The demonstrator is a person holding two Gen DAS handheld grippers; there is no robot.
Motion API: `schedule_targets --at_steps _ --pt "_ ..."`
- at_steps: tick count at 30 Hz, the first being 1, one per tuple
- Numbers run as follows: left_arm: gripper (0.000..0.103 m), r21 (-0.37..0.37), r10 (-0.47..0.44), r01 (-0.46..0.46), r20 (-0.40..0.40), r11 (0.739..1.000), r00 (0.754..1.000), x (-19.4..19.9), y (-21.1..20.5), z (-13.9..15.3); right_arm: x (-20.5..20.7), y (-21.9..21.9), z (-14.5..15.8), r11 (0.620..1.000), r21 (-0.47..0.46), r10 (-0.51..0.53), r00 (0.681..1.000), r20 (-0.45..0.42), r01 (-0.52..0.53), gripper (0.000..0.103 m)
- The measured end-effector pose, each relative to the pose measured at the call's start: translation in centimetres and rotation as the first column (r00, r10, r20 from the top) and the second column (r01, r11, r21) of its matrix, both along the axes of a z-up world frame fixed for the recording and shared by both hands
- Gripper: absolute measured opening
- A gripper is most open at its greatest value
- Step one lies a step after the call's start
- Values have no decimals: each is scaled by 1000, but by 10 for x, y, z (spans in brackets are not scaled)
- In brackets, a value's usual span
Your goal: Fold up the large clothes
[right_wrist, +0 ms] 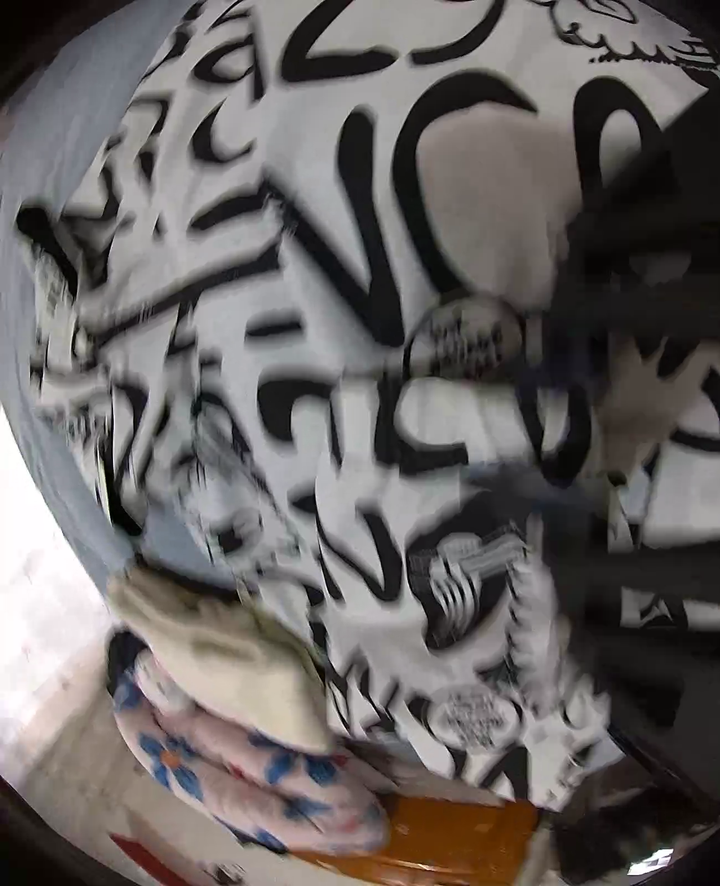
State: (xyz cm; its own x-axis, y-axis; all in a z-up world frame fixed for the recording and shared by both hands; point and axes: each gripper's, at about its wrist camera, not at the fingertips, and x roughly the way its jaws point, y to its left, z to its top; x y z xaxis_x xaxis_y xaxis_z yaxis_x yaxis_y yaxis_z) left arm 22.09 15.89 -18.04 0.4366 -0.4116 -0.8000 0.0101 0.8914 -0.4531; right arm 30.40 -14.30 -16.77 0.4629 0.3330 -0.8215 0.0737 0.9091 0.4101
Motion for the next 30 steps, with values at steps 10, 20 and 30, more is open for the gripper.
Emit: schedule_targets --at_steps 10,20,30 --pt "64 42 -34 35 -27 999 999 -4 3 -14 -81 -66 63 954 -246 -138 979 152 173 8" --pt "64 123 -218 215 7 969 976 -23 -7 36 -106 -87 38 957 -209 -184 979 93 200 48" --pt "64 188 -194 172 104 967 975 47 -62 50 -66 -9 59 989 -148 3 976 217 30 52"
